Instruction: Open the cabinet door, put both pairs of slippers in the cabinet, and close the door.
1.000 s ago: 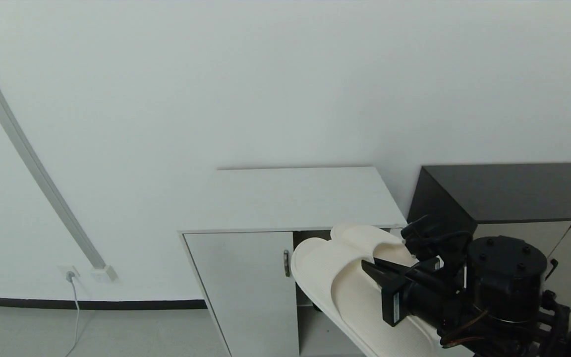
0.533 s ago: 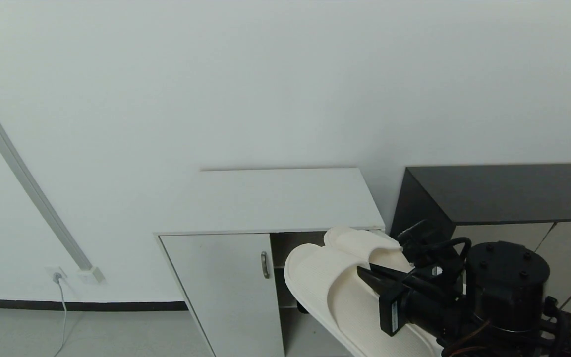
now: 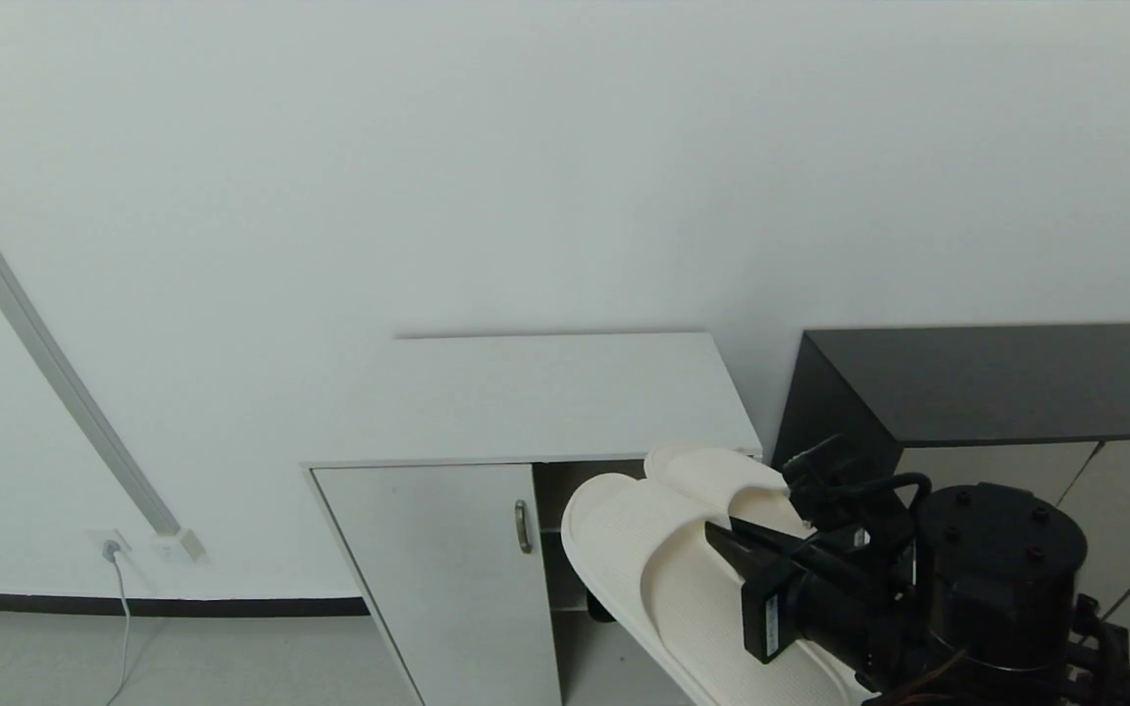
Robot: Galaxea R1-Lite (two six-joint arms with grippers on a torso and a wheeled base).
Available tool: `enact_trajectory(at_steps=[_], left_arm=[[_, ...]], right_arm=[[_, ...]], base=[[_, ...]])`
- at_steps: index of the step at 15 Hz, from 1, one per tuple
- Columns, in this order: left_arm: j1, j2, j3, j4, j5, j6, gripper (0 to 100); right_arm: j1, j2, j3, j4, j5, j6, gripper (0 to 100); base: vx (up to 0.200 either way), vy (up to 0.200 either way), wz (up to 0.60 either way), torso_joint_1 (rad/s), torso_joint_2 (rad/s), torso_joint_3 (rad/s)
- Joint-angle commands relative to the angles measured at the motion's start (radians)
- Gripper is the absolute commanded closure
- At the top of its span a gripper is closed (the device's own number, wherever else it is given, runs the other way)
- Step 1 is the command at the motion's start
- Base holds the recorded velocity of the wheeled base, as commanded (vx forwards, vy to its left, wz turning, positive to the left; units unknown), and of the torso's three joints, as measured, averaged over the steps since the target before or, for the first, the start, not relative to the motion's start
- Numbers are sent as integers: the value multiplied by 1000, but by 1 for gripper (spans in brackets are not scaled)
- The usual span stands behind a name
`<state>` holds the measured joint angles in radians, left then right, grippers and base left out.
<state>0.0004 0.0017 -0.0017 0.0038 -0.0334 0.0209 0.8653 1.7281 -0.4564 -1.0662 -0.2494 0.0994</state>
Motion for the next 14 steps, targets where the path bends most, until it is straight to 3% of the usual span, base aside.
enact_trajectory(at_steps=[1, 14], left_arm=[[1, 0, 0, 1, 0, 1, 100], [1, 0, 0, 1, 0, 2, 100]], right_arm=[[11, 2, -2, 0, -2, 0, 100], [43, 7, 13, 0, 7, 3, 100]], base=[[0, 0, 0, 0, 0, 0], [0, 0, 0, 0, 0, 0]])
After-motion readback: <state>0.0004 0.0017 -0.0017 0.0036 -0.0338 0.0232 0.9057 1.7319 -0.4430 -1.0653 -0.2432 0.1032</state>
